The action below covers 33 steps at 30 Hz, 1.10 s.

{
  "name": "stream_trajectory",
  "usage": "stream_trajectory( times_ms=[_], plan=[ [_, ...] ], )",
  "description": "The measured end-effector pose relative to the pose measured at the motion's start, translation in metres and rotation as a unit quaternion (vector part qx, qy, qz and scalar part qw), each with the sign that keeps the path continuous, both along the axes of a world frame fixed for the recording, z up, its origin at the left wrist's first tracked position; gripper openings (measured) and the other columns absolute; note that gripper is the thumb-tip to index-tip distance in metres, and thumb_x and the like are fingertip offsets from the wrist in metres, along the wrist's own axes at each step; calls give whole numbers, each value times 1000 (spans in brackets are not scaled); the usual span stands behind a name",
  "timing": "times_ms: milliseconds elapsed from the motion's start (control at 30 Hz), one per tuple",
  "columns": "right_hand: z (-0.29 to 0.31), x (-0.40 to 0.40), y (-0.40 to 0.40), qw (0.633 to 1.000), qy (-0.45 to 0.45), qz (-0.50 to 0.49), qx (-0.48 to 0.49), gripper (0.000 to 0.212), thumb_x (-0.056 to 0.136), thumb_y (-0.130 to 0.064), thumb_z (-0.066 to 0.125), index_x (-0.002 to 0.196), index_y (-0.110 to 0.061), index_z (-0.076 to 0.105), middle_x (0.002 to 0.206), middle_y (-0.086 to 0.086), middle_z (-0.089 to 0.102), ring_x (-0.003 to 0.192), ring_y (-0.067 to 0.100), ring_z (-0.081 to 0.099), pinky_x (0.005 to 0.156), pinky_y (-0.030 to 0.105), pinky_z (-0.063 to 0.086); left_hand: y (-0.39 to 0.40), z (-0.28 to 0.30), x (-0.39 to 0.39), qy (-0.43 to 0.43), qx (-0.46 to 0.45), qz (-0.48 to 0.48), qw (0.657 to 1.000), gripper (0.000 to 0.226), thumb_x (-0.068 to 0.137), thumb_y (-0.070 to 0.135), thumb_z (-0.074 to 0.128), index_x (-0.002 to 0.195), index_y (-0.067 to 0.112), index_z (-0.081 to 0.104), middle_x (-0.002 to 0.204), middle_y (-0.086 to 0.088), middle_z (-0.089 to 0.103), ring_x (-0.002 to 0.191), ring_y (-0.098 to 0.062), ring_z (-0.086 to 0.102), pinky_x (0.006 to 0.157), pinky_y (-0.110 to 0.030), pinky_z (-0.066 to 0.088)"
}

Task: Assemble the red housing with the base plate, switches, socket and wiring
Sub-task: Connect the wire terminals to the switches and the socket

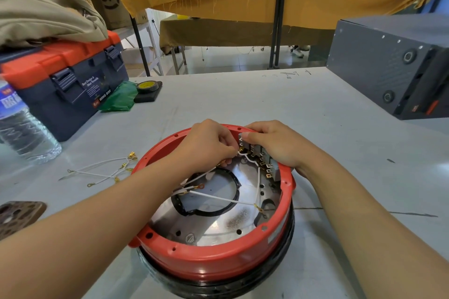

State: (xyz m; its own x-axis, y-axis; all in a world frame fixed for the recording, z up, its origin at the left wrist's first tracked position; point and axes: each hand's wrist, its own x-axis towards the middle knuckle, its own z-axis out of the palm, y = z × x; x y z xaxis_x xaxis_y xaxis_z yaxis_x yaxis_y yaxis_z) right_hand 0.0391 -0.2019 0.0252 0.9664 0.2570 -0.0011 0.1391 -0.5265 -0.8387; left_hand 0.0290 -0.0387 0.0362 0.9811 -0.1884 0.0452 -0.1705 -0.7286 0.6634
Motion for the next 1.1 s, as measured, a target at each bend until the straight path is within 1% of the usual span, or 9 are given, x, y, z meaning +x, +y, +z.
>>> stream_trajectory(
  times_ms=[100, 233, 333, 433, 500, 667, 767, 900, 1100],
  plan=[
    [0, 0, 0, 1000, -2, 1, 2, 20, 93, -29, 52, 91, -21, 70, 63, -7, 56, 48, 3, 50, 58, 25, 35, 1, 3, -2, -12, 6, -15, 1000, 12, 77, 7, 68, 73, 18, 72, 61, 0, 70, 54, -5, 64, 62, -18, 54],
    [0, 0, 0, 1000, -5, -1, 0, 20, 93, -28, 52, 90, -21, 70, 62, -6, 55, 49, 4, 48, 58, 25, 35, 0, 10, -5, -38, 55, -58, 996, 13, 76, 12, 69, 75, 24, 74, 59, 8, 65, 51, 6, 54, 51, -4, 39],
    [1, -1, 1, 1000, -6, -1, 4, 21, 93, -28, 52, 94, -20, 71, 63, -3, 58, 48, 2, 52, 57, 27, 37, -3, 14, -7, -53, 101, -82, 990, 13, 77, 13, 67, 78, 23, 75, 68, 4, 67, 57, -2, 54, 56, -8, 40],
    [2, -2, 1, 1000, -11, 4, 0, 22, 94, -28, 52, 98, -18, 71, 89, 13, 69, 79, 25, 61, 77, 39, 47, -4, 19, -7, -60, 127, -91, 986, 14, 78, 14, 66, 81, 23, 76, 69, 7, 61, 61, -3, 52, 58, -9, 39],
    [3, -2, 1, 1000, -10, 3, 0, 22, 93, -28, 52, 99, -17, 71, 95, 15, 69, 88, 31, 60, 83, 41, 46, -7, 23, -7, -48, 147, -95, 983, 15, 79, 15, 65, 83, 24, 76, 66, 7, 61, 58, -3, 51, 52, -10, 38],
    [3, -4, 0, 1000, -2, 5, 9, 20, 92, -26, 53, 86, -18, 70, 71, 6, 61, 59, 15, 48, 62, 32, 38, -21, 29, -7, -28, 186, -85, 978, 13, 79, 17, 64, 81, 17, 77, 64, -1, 63, 64, -16, 54, 60, -25, 44],
    [3, -3, 1, 1000, -4, 6, 11, 20, 91, -24, 53, 81, -18, 69, 75, 12, 62, 65, 18, 48, 66, 34, 37, -27, 24, -7, -22, 190, -62, 980, 11, 79, 17, 64, 75, 12, 73, 63, -4, 60, 67, -24, 56, 59, -28, 44],
    [1, -2, 2, 1000, -7, 3, 11, 23, 92, -22, 52, 72, -22, 64, 66, 1, 56, 64, 18, 47, 67, 33, 36, -29, 12, -8, -46, 170, -20, 984, 21, 80, 21, 65, 61, 14, 60, 66, -8, 60, 71, -32, 62, 66, -36, 51],
    [1, -1, 1, 1000, -11, 3, 4, 21, 94, -27, 53, 94, -15, 70, 93, 13, 69, 92, 32, 62, 86, 44, 46, -24, 9, -11, -58, 145, -18, 988, 32, 80, 19, 66, 50, 23, 57, 57, 0, 62, 63, -22, 60, 72, -39, 54]
  ],
)
